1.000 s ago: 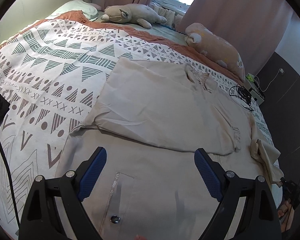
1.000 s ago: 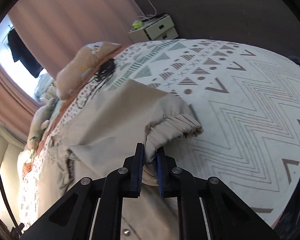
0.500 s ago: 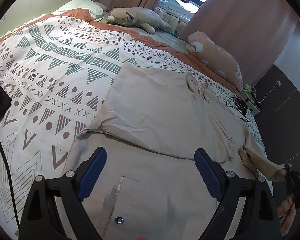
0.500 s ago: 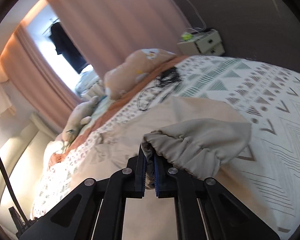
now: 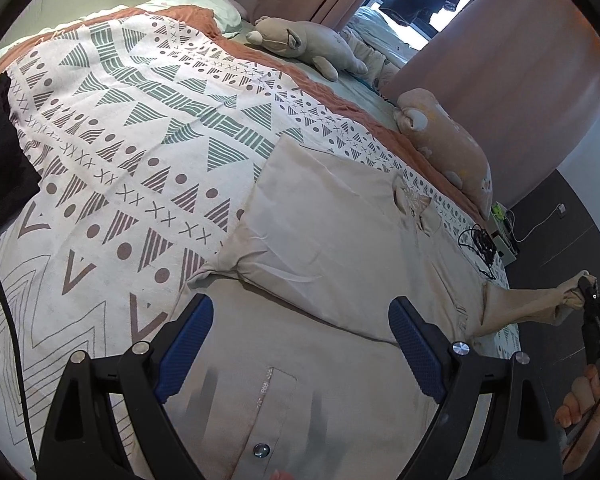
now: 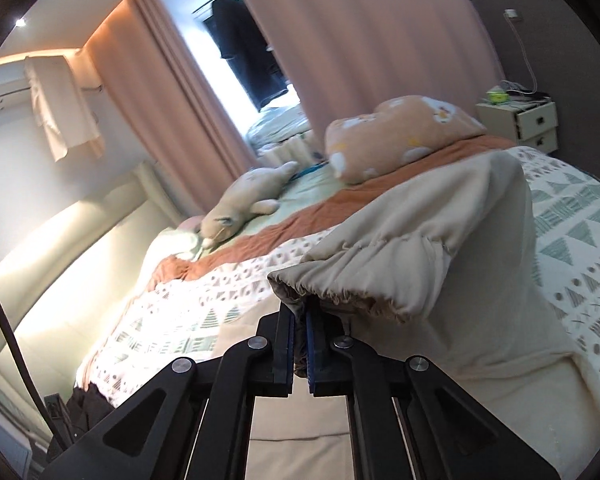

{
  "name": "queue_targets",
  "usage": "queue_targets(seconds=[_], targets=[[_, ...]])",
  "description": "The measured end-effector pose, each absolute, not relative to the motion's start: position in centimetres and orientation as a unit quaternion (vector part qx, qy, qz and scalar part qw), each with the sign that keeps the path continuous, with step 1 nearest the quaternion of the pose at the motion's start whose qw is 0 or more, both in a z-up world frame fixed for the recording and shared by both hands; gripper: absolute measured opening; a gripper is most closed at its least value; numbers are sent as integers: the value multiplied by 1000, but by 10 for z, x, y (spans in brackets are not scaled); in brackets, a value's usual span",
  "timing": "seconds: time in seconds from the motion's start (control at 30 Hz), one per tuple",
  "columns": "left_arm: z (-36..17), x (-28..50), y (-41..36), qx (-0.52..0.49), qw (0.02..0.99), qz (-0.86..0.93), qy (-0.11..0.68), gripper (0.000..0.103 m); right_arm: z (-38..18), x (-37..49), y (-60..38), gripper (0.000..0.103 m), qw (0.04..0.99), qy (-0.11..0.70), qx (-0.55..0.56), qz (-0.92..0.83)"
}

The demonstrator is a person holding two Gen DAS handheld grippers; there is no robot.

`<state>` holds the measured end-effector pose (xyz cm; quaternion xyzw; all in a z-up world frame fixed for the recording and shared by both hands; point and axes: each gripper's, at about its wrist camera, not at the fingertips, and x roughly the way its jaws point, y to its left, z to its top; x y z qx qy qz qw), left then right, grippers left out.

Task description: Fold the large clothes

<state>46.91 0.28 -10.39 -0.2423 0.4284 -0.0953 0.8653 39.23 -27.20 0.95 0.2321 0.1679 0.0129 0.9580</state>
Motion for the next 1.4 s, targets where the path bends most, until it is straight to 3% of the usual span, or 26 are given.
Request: queue_targets(seconds=[0.4,0.5,0.6,0.63,0.7,0.73,0.77,1.0,1.4], targets=[[-115,477,13,-234,864,-71,439,91,-66,476,-262,1,924,260,256,116],[-121,481,9,-221,863,-68,449,91,-99,512,-264,3,890,324,292,134],[-122,483,4,-210,866,-69,449,91,-116,527,-279,7,868,332,339,146],[-122,483,2,-209,867,-69,448,91,-118,529,-285,13,869,331,340,142],[-122,484,-3,-207,867,-71,447,91,-120,534,-295,55,870,331,339,139],[-123,484,-6,-205,867,-72,448,91,-122,533,-298,99,870,330,340,139],[-123,485,-10,-201,867,-73,450,91,-122,529,-298,103,872,325,341,135],[-125,488,-44,-182,864,-94,459,91,-110,504,-278,103,878,334,330,91],[-122,484,-116,-138,873,-156,440,91,-94,401,-363,103,872,317,373,-15]])
